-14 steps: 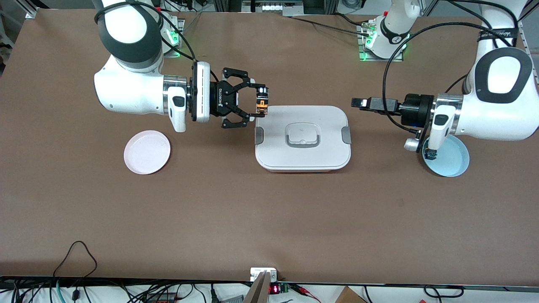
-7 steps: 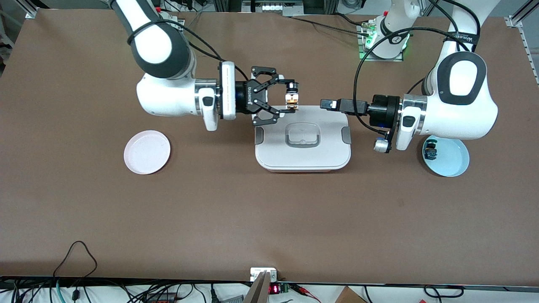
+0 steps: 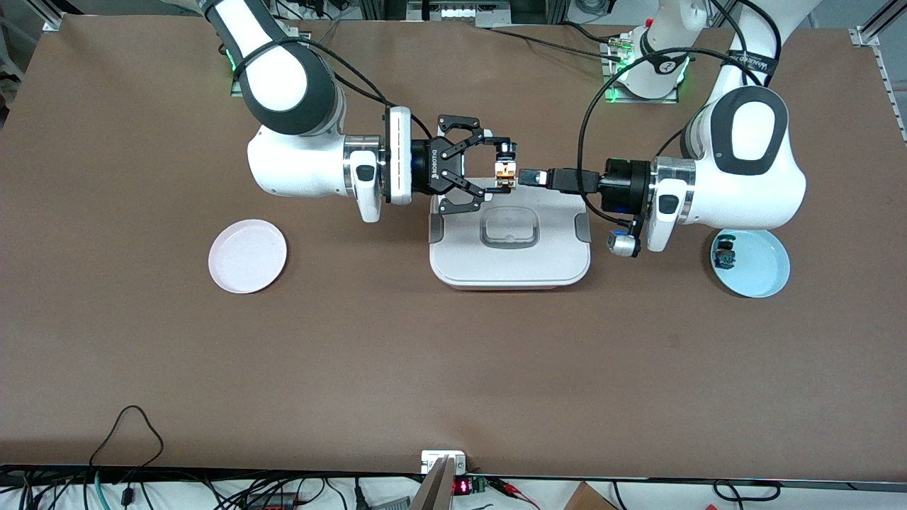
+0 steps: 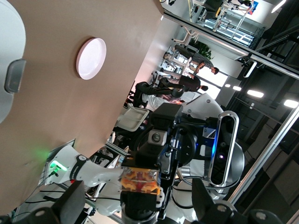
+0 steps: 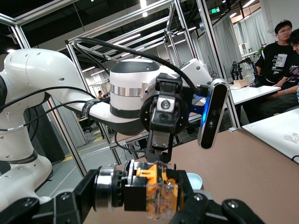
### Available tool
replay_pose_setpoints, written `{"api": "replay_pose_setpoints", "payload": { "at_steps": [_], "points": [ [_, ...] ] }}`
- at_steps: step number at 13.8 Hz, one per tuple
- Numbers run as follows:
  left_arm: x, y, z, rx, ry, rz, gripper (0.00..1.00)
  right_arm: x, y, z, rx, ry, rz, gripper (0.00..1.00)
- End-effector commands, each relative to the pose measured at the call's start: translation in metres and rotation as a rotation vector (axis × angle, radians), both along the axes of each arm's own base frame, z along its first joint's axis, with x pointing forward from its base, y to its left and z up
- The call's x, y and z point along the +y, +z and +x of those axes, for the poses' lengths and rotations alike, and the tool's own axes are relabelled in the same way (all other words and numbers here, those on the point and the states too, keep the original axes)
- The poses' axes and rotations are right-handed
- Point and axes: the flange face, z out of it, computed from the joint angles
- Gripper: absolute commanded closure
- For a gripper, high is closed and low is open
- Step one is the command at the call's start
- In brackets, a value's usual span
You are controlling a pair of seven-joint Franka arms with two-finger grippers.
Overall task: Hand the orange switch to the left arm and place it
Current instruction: 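Close the left gripper on the switch held by the right gripper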
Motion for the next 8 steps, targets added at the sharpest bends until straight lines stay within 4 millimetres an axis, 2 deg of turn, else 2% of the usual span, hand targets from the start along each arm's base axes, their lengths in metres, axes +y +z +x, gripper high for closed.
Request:
{"api": "replay_pose_setpoints", "payload": {
  "at_steps": [1, 3, 4, 5, 8],
  "points": [
    [-0.0121, -0.0033, -0.0073, -0.007, 0.0, -0.027, 0.08, 0.0142, 0.0025, -0.003, -0.014, 0.004, 0.018, 1.0],
    [-0.013, -0.0057, -0.0075, -0.006, -0.002, -0.027, 0.17, 0.0135, 0.0039, -0.0026, -0.011, 0.002, 0.023, 1.0],
    [-0.0139, -0.007, -0.0086, -0.002, -0.005, -0.027, 0.27, 0.012, 0.0038, -0.0013, -0.013, -0.001, 0.022, 1.0],
    [-0.0132, -0.006, -0.0087, -0.005, -0.006, -0.029, 0.42, 0.0126, 0.0039, -0.0019, -0.011, 0.0, 0.023, 1.0],
    [-0.0134, -0.0113, -0.0119, 0.005, -0.013, -0.028, 0.66, 0.0143, 0.0039, -0.0033, -0.013, 0.004, 0.023, 1.0]
  ]
}}
